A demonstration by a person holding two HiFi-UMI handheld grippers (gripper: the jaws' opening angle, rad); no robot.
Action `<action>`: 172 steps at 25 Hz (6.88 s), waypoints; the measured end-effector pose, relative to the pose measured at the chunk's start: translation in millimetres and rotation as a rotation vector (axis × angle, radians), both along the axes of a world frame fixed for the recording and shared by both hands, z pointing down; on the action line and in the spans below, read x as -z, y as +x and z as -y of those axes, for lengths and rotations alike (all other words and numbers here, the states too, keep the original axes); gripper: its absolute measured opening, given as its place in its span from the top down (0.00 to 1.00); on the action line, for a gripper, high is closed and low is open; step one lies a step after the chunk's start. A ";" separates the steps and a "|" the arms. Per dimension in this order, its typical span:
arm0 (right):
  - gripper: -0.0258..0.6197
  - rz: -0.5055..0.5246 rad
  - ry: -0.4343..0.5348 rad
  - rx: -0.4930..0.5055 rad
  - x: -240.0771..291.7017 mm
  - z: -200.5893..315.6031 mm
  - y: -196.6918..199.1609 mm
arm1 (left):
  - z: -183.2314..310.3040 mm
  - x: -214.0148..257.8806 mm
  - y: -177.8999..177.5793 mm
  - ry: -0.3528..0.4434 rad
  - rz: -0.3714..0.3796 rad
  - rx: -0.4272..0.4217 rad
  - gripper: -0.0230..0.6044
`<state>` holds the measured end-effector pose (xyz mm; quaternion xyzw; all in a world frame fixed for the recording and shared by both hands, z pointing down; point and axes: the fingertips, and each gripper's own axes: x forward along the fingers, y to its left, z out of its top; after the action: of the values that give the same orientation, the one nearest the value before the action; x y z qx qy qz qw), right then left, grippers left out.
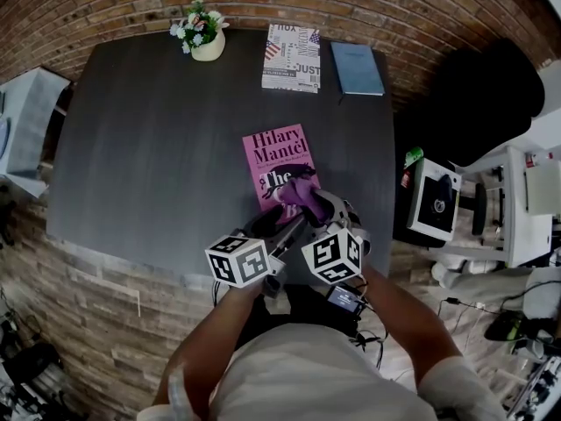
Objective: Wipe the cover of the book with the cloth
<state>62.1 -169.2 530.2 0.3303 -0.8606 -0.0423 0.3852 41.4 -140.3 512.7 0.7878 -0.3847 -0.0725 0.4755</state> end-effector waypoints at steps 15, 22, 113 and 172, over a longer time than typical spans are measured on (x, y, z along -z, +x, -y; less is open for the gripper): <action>0.66 0.018 0.026 0.202 -1.1 -35.4 -60.1 | -1.1 -15.8 -37.4 -0.061 -0.088 0.098 0.69; 0.57 0.049 -0.029 0.244 -3.3 -39.3 -64.4 | -1.9 -23.1 -57.0 -0.030 -0.037 0.063 0.72; 0.94 -0.311 -0.407 0.151 -81.4 -1.2 -22.3 | -11.2 -62.6 -64.6 0.186 0.451 -0.272 0.79; 0.93 -0.015 -0.340 -0.226 -37.1 -14.4 -15.9 | -74.2 35.2 -118.3 0.217 0.075 -0.180 0.78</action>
<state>46.2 -154.8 567.4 0.3546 -0.8099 0.1447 0.4443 -76.9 -66.1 477.4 0.8679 -0.3201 -0.0414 0.3776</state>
